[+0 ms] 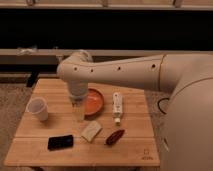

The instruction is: Place the white sponge in the ceramic cup

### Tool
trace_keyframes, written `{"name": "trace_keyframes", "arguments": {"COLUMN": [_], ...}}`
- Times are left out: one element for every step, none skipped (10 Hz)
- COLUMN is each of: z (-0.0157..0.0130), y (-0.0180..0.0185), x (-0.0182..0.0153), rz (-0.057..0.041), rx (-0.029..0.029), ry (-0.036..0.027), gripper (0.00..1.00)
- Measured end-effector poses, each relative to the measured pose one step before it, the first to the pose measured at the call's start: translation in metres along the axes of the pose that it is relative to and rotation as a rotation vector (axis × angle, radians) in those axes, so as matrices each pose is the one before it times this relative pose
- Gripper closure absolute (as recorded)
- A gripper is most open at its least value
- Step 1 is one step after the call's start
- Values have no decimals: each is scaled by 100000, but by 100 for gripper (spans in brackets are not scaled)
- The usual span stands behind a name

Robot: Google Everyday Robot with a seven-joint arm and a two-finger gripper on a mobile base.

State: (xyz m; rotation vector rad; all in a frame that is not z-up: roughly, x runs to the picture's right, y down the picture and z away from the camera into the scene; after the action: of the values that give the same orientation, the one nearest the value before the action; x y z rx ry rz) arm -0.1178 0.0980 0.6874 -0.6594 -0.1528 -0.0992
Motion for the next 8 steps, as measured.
{"name": "trace_keyframes", "arguments": {"z": [1685,2114,1958,1312,1834,967,907,1157], "y": [110,275,335,336,722,527,526,736], "x": [633,471,741,532,426,106,-15,396], "rz": [-305,-665,-367,-244,-835,-837,-454,579], "rx": [745,-50,-649,-976,-2733,-2124,-2222,-2966], "ry": [24,-294,-80,-1,-365,140,52,428], "gripper": [20,20,20,20,20,20,20,20]}}
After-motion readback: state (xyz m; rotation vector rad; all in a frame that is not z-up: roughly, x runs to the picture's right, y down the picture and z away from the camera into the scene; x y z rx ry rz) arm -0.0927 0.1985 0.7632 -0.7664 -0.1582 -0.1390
